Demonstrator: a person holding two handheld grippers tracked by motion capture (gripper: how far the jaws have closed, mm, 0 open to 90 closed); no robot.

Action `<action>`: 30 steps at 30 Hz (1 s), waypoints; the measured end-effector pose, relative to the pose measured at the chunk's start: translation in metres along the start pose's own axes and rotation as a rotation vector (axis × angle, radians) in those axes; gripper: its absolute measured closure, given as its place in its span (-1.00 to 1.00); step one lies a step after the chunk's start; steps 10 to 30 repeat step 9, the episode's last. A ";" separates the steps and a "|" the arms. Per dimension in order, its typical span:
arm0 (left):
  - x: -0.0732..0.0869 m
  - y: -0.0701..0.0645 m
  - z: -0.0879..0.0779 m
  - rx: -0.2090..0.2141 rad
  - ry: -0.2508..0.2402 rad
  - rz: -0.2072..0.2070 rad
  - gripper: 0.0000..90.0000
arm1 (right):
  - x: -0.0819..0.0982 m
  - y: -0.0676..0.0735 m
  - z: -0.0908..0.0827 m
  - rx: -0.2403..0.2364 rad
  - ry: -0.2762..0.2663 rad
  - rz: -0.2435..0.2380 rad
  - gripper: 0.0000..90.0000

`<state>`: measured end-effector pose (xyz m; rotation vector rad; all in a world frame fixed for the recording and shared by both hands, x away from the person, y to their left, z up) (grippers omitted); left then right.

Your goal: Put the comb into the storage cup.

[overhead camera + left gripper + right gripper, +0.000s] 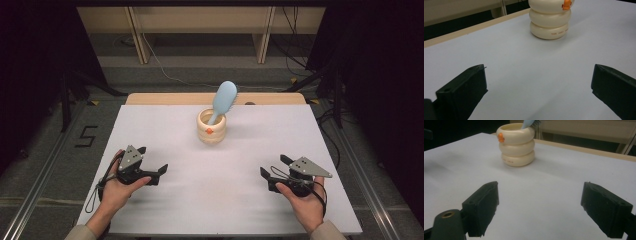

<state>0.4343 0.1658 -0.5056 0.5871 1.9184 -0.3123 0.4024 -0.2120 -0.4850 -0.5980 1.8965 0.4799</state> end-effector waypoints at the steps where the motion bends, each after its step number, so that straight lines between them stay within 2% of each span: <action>1: 0.000 0.000 0.000 0.001 -0.001 -0.001 -1.00 | 0.000 0.001 0.001 -0.003 0.000 -0.002 -0.65; 30: 0.002 -0.001 0.002 0.006 0.005 -0.003 -1.00 | 0.001 0.002 0.002 -0.010 0.002 -0.002 -0.65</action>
Point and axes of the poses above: each handheld gripper's, and its own axes: z roughly forward along the jaws, x roughly out of its underside, y roughly to its left, the point moved 9 cm from there along z, roughly forward along the jaws, and after that the axes turned 5 degrees about -x, right-handed, at the moved point
